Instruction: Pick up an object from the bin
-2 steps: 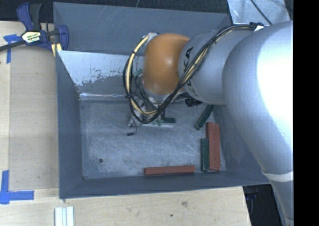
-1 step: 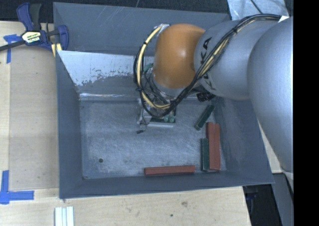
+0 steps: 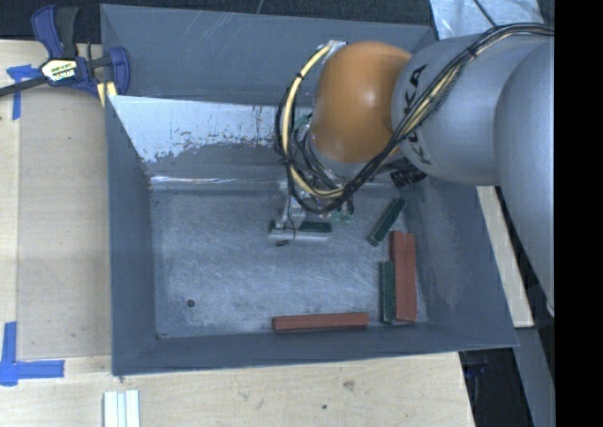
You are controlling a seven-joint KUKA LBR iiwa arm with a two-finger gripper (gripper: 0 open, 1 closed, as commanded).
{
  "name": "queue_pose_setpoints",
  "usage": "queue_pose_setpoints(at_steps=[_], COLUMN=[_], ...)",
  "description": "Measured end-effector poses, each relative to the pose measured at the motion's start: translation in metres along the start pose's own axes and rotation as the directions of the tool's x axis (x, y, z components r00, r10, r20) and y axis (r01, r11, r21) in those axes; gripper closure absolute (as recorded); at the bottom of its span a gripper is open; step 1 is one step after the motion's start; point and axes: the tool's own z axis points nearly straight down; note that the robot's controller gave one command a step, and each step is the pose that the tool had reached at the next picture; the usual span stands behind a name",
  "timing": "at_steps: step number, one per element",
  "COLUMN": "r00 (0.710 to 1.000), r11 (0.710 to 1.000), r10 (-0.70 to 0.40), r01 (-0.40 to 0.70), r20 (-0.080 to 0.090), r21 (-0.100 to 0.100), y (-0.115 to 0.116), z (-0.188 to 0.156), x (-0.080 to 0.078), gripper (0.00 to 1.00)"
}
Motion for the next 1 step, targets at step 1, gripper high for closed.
queue_pose_setpoints(at_steps=[1], r00=[0.996], r11=[0.996], r10=[0.088], r01=[-0.088], r20=[-0.013], r21=[0.003], y=[-0.0125], z=[-0.0372], x=[-0.0028], gripper=[1.00])
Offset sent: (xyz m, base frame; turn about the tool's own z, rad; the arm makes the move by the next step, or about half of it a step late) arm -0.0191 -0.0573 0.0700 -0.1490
